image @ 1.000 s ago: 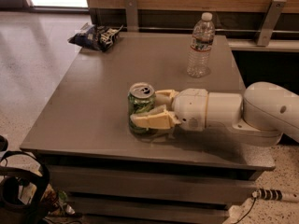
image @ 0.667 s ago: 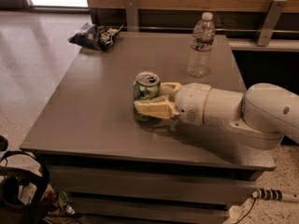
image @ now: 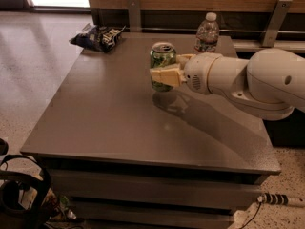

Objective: Move green can near blue chip bag

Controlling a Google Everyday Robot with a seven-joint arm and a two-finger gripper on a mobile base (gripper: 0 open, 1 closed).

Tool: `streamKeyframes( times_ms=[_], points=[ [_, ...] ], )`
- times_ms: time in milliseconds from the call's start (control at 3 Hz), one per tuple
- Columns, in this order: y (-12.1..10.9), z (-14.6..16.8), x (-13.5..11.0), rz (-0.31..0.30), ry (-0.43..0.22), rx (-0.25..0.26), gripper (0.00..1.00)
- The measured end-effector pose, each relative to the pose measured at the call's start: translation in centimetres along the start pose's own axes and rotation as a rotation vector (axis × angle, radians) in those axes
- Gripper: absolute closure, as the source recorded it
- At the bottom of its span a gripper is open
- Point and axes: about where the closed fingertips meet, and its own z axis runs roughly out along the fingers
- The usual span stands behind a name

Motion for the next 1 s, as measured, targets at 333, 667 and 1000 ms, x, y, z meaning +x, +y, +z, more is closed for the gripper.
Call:
streamKeyframes(
  times_ms=[333,667,1000],
  points=[
    [-3.3,1.0,-0.6,0.008,0.012,0.060,1.00],
    [-6.6,2.9,-1.2,0.016,-0.021,0.111,1.00],
    [-9.2,7.4,-2.7,-0.019,-0.048,0.111,1.00]
  ],
)
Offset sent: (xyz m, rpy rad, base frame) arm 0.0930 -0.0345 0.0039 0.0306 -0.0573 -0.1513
